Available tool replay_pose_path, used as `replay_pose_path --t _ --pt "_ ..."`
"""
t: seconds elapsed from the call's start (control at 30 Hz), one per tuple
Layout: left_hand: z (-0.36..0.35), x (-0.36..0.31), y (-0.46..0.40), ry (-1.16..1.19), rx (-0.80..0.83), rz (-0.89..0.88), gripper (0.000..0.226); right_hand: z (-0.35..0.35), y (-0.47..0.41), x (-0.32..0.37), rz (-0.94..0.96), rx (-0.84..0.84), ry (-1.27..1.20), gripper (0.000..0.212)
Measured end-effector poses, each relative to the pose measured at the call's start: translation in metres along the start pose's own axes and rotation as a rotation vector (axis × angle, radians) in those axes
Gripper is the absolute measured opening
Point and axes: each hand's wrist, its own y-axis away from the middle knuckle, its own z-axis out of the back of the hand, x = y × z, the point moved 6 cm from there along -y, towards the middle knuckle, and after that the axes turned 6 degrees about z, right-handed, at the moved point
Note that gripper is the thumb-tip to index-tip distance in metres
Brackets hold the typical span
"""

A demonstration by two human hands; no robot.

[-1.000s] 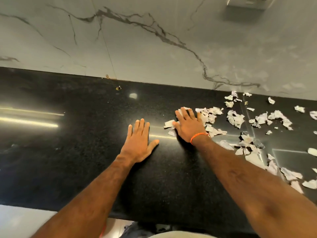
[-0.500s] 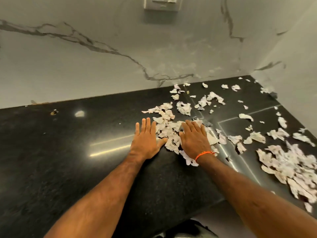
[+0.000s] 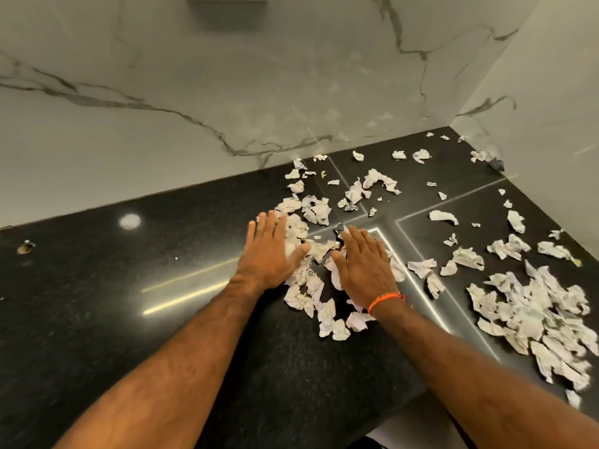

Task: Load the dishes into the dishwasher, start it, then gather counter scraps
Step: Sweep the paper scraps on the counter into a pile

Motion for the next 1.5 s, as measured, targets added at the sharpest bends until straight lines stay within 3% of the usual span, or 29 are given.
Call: replay_pose_path --t 0.07,0.13,0.2,0.3,0.43,0.6,0.7,0.77,0.9,1.0,1.1,1.17,1.23,1.33,1.43,1.5 --pt "-0.002 -0.012 -0.012 0.077 0.003 -0.059 0.089 0.009 -0.026 -0.012 0.010 -0.028 -0.020 0.055" --pt "0.002 -0.010 -0.027 0.123 -0.037 0.008 0.089 0.017 -0.056 -0.025 0.020 -0.042 -0.023 0.052" --pt "0.003 -0.007 -0.041 0.084 -0.031 0.078 0.094 0.021 -0.087 -0.036 0.019 -0.055 -0.030 0.052" --pt "-0.001 -0.021 -0.068 0.060 0.035 0.051 0.098 0.019 -0.145 -0.049 0.061 -0.053 -0.026 0.052" --pt "0.007 -0.029 -0.118 0.048 0.048 0.027 0.101 0.012 -0.220 -0.044 0.207 -0.011 0.006 0.045" --pt "0.013 -0.030 -0.168 0.055 0.109 0.027 0.097 -0.005 -0.281 -0.035 0.280 0.131 0.021 0.054" --pt "0.017 -0.034 -0.176 0.060 0.161 0.000 0.090 -0.003 -0.278 -0.036 0.358 0.208 0.051 0.057" --pt "0.018 -0.043 -0.173 0.101 0.184 -0.057 0.080 0.004 -0.268 -0.037 0.426 0.198 0.045 0.046" --pt "0.028 -0.060 -0.169 0.149 0.048 -0.092 0.057 0.026 -0.259 -0.059 0.378 0.078 0.018 0.026" --pt "0.021 -0.075 -0.177 0.068 0.138 -0.059 0.067 0.034 -0.277 -0.089 0.254 0.033 0.096 0.040" --pt "0.005 -0.097 -0.181 0.016 0.281 -0.118 0.070 0.020 -0.283 -0.117 0.158 0.228 0.082 0.059" --pt "0.000 -0.111 -0.177 0.111 0.276 -0.157 0.061 0.013 -0.269 -0.125 0.196 0.283 0.009 0.061" --pt "0.006 -0.120 -0.174 0.179 0.156 -0.170 0.051 0.014 -0.242 -0.126 0.276 0.258 -0.083 0.055" --pt "0.012 -0.118 -0.172 0.035 0.025 -0.121 0.048 0.027 -0.204 -0.129 0.330 0.144 -0.240 0.041" --pt "-0.003 -0.117 -0.163 -0.116 0.159 -0.061 0.059 0.040 -0.199 -0.144 0.204 -0.034 -0.320 0.034" --pt "-0.012 -0.131 -0.147 -0.098 0.224 -0.117 0.060 0.038 -0.195 -0.147 0.150 -0.009 -0.274 0.036"
